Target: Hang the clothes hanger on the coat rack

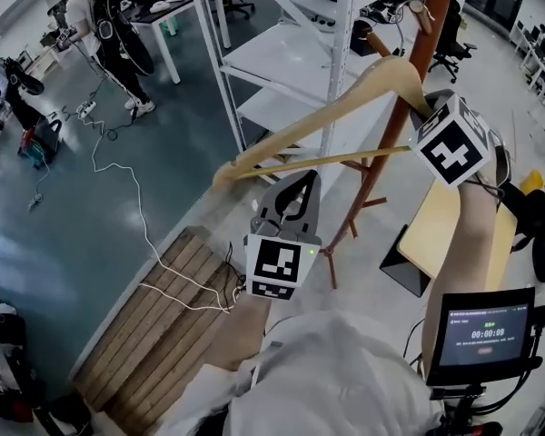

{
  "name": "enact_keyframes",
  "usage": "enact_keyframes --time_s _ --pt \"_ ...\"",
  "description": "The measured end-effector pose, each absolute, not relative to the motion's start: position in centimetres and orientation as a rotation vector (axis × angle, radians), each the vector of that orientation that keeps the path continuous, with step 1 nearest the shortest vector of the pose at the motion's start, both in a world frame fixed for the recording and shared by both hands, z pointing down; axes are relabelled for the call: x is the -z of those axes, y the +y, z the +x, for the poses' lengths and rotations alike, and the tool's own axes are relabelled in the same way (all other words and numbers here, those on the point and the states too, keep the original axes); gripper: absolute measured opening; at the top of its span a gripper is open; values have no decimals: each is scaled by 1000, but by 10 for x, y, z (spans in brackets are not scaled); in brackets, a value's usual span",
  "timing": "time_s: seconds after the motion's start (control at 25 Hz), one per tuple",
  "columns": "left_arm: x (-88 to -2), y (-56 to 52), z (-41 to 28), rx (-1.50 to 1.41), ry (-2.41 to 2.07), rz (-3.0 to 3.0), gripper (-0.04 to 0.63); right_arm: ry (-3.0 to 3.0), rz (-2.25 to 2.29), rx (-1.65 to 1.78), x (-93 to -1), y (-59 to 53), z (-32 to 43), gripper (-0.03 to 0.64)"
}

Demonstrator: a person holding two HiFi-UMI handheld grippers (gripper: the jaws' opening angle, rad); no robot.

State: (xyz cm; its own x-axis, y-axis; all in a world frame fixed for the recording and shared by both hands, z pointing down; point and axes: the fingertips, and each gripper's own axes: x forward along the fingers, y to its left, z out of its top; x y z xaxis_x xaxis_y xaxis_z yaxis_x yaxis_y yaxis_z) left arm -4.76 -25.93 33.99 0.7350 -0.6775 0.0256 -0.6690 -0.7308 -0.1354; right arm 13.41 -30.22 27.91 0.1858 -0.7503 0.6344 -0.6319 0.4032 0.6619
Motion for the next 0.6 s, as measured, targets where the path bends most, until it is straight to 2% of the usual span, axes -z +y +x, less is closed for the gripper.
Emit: enact_keyframes --time_s 0.6 --pt "-350 -250 -31 154 1040 -2872 0 -1301 1377 108 -287 -310 198 38"
